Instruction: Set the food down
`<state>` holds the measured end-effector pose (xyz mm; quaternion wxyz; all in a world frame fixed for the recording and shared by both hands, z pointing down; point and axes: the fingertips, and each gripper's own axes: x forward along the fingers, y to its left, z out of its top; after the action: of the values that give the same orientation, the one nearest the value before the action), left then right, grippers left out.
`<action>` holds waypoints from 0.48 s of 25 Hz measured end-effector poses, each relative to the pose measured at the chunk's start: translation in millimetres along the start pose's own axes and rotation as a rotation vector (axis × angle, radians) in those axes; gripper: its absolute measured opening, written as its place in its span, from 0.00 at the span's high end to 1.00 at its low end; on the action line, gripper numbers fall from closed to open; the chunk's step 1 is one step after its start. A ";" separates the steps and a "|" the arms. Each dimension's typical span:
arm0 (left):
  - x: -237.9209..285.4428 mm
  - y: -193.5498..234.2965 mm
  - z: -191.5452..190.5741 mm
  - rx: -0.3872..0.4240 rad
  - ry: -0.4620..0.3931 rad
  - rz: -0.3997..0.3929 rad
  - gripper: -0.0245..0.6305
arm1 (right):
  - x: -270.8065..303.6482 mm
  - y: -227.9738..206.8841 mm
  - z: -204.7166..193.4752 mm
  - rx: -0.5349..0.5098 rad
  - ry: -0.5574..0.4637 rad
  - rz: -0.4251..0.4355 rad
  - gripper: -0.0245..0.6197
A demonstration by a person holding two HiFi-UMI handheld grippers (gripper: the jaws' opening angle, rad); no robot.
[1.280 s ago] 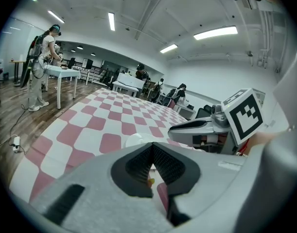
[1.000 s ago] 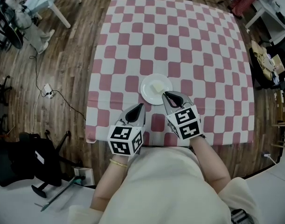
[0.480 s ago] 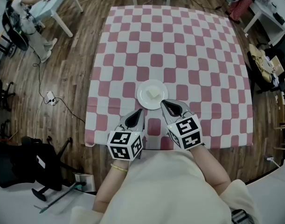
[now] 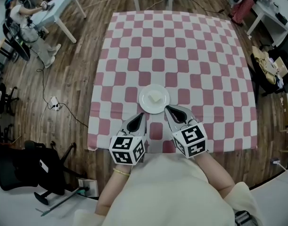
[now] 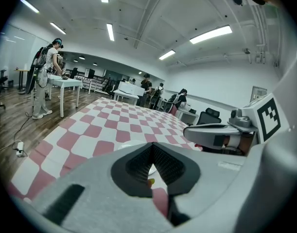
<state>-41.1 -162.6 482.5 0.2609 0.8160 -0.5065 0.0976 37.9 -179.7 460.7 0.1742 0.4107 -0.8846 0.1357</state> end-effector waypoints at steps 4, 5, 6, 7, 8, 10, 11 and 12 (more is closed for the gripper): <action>0.2 -5.8 -1.0 0.013 0.003 -0.008 0.96 | -2.7 1.4 -1.7 0.007 0.002 -0.002 0.95; 0.1 -7.0 -1.1 0.017 0.004 -0.010 0.96 | -3.5 1.9 -1.5 0.009 -0.001 -0.002 0.95; -0.2 -7.8 -1.1 0.019 0.005 -0.011 0.96 | -4.2 2.4 -1.2 0.011 -0.003 -0.002 0.95; -0.6 -8.2 -0.9 0.020 0.005 -0.012 0.96 | -4.8 2.9 -1.1 0.013 -0.005 -0.002 0.95; -1.1 -8.4 -0.6 0.021 0.005 -0.013 0.96 | -5.3 3.3 -1.1 0.015 -0.007 -0.002 0.95; -2.0 -8.4 -0.6 0.020 0.004 -0.012 0.96 | -5.8 4.2 -1.4 0.019 -0.010 -0.001 0.95; -2.3 -8.5 -1.0 0.020 0.004 -0.011 0.96 | -5.9 4.5 -1.6 0.020 -0.011 -0.001 0.95; -2.5 -8.8 -1.6 0.020 0.004 -0.011 0.96 | -6.0 4.9 -2.0 0.020 -0.012 0.000 0.95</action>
<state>-34.4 -156.7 480.0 0.2542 0.8211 -0.5006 0.1026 38.1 -171.8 459.4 0.1647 0.4134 -0.8842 0.1420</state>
